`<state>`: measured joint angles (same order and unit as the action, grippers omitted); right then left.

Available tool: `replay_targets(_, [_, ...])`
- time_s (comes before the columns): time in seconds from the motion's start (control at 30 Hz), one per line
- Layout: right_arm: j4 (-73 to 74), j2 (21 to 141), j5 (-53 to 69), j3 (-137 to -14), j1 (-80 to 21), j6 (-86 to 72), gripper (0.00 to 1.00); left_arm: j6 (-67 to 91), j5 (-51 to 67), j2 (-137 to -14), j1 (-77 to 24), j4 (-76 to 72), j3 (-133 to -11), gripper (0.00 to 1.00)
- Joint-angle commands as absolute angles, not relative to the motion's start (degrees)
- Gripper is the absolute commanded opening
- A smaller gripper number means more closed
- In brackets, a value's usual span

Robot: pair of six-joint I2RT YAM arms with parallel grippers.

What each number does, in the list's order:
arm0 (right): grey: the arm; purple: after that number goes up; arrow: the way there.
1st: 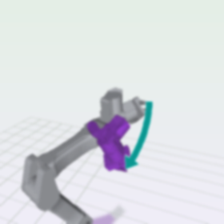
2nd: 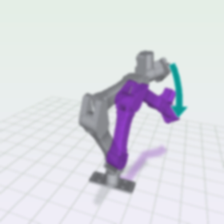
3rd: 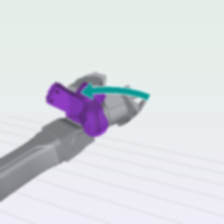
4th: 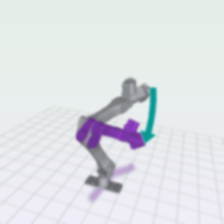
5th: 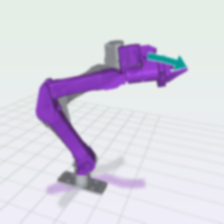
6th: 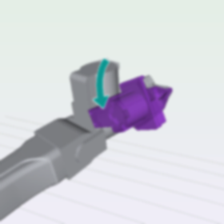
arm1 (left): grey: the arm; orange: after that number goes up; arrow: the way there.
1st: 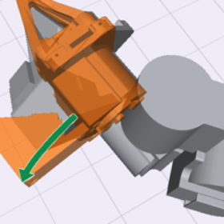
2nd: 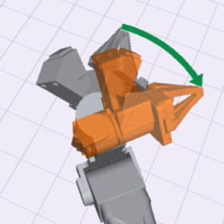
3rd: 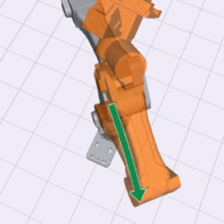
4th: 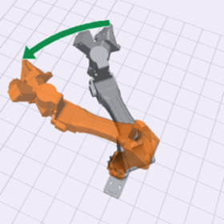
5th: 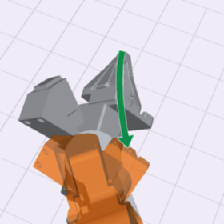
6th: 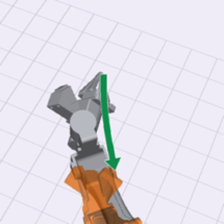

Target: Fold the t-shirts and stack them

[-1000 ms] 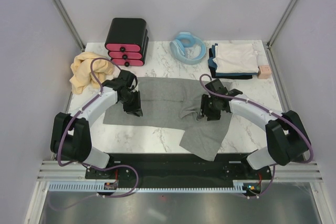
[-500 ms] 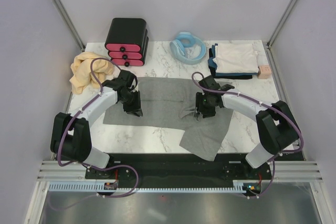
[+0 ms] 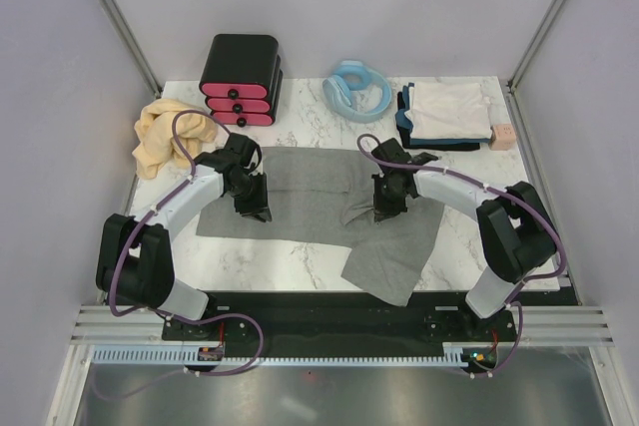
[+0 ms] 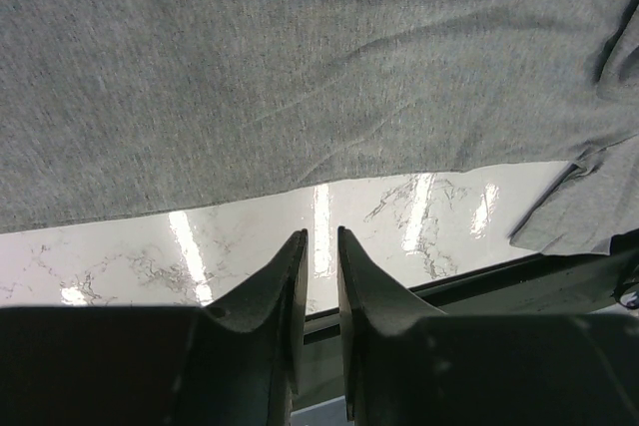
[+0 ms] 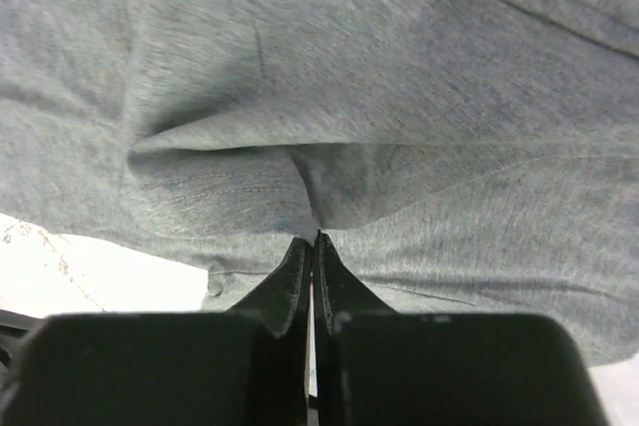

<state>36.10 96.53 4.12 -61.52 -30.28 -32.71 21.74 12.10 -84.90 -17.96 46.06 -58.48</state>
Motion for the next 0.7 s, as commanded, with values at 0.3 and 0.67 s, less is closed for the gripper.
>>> replay_targets(0.3, [58.9,101.2,-3.3,-82.3,-34.8,-25.7,0.0,21.5,12.2,-86.2,-17.7,42.5,-57.0,0.25])
replay_targets(0.67, [67.8,104.2,-5.7,-81.9,-38.1,-24.1,0.0,20.4,12.2,-87.1,-17.5,41.9,-57.3,0.25])
